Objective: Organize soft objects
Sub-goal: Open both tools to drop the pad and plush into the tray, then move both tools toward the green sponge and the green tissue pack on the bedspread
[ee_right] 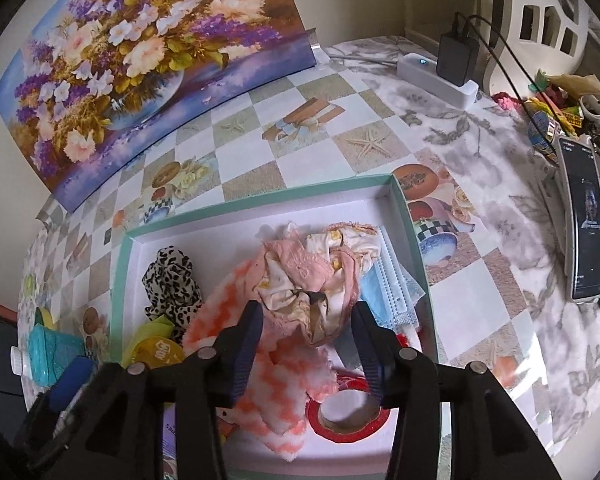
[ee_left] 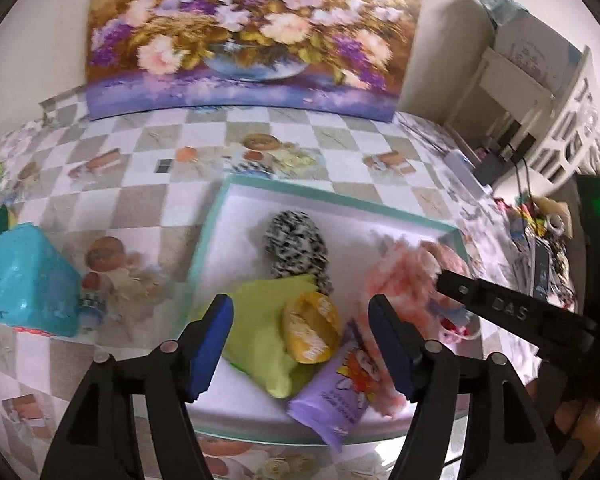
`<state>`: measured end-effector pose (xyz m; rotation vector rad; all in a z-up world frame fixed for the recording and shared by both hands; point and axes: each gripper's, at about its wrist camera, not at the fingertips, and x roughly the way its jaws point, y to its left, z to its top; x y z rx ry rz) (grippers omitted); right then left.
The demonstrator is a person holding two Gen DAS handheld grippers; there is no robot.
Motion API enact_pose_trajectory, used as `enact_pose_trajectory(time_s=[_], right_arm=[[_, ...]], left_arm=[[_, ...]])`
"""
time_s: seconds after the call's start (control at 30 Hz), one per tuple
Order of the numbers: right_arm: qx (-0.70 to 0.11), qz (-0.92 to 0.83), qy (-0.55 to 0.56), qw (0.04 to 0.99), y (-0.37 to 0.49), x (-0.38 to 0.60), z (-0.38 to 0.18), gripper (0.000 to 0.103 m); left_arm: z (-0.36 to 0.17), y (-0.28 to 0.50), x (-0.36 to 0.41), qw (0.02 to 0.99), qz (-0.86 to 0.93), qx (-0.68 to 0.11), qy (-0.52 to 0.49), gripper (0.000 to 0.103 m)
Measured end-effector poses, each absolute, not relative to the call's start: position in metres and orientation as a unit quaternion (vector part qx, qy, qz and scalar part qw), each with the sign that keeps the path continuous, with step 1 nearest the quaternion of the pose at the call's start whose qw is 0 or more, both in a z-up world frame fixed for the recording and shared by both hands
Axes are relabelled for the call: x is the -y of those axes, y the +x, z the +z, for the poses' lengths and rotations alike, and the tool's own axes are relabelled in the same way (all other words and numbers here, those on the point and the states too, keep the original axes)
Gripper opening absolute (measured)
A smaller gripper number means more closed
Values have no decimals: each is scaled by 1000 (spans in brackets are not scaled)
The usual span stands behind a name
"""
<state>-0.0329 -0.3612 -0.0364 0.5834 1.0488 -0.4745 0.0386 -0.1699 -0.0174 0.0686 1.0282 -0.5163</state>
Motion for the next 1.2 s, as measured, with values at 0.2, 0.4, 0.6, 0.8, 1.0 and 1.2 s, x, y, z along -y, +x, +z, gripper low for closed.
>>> enact_pose_trajectory(time_s=[0.2, 0.4, 0.6, 0.8, 1.0, 1.2], right_arm=[[-495, -211, 250, 804, -25, 350, -36, 82], [-502, -206, 230, 808, -19, 336, -36, 103], [-498, -206, 234, 809, -15, 323, -32, 103], [-487, -194, 227, 820, -7, 299, -20, 103], [-479, -176, 213, 833, 4, 270, -9, 103], [-477, -148, 190, 845, 17, 236, -2, 103]], left_arm=[[-22, 57, 142, 844, -191, -501, 4, 92], [-31, 70, 112, 840, -144, -522, -23, 95], [-23, 74, 92, 851, -128, -508, -15, 99], [-11, 79, 69, 856, -130, -499, -29, 99], [4, 80, 34, 863, -101, -494, -40, 99], [14, 79, -7, 872, -60, -484, -42, 99]])
